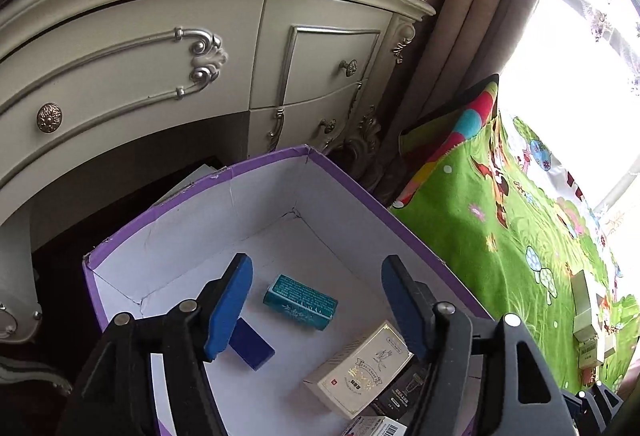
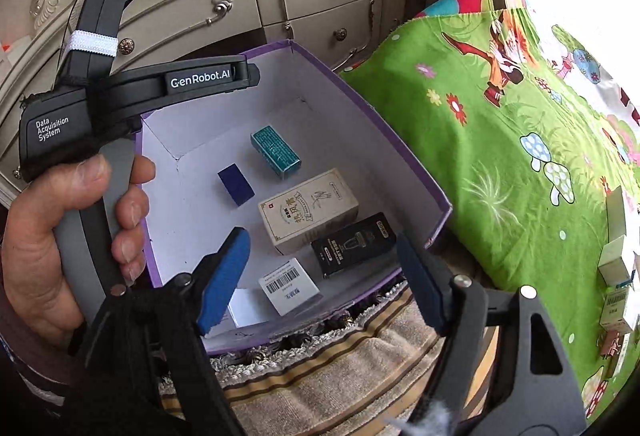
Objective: Organize rigid objects
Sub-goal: 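Carry both boxes into the storage box and open both tools, then move both open tools back over the pile on the bed, then grasp the plain white box with the left tool while the right tool grasps the white printed medicine box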
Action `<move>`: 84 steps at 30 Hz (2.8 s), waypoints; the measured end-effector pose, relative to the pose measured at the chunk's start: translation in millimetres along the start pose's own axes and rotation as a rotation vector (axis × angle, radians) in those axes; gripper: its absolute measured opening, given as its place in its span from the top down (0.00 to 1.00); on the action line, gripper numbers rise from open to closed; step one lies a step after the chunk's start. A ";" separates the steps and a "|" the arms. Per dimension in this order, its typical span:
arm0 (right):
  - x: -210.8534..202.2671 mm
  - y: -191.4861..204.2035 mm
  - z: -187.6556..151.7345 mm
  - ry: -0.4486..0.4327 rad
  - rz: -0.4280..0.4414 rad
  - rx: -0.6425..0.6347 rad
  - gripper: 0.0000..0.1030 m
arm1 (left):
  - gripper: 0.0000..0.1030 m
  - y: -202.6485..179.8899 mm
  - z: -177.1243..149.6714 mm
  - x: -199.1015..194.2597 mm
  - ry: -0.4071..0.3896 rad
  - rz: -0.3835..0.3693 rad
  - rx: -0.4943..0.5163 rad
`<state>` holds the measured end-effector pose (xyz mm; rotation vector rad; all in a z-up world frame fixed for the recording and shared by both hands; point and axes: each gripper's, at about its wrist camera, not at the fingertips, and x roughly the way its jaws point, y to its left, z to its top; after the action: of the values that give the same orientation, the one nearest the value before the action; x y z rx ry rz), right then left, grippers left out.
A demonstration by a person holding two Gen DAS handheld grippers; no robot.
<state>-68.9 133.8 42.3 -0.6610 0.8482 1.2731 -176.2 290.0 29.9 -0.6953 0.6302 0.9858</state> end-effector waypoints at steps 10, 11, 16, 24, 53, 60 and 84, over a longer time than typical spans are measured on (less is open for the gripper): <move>-23.2 -57.5 -11.7 -0.040 -0.105 0.108 0.22 | 0.34 -34.5 -6.8 -2.0 0.027 -0.094 0.047; -25.5 -65.0 -13.8 -0.042 -0.113 0.124 0.22 | 0.34 -36.4 -7.2 -2.0 0.031 -0.104 0.040; -37.2 -102.1 -26.1 -0.052 -0.162 0.195 0.22 | 0.31 -49.5 -9.1 -2.1 0.045 -0.119 0.039; -56.7 -160.4 -47.4 -0.068 -0.253 0.306 0.22 | 0.28 -84.4 -14.8 -2.8 0.064 -0.157 0.091; -75.6 -294.6 -120.6 -0.086 -0.420 0.586 0.11 | 0.23 -229.4 -52.5 -4.3 0.124 -0.334 0.345; -69.1 -302.0 -122.7 -0.084 -0.422 0.596 0.11 | 0.23 -269.9 -61.6 -3.5 0.137 -0.385 0.402; -53.0 -316.9 -134.6 -0.100 -0.366 0.632 0.26 | 0.23 -399.8 -106.6 25.6 0.283 -0.518 0.592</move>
<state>214.6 -64.9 3.7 -0.2243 0.9328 0.6456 175.5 70.6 38.0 -0.4299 0.8826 0.1941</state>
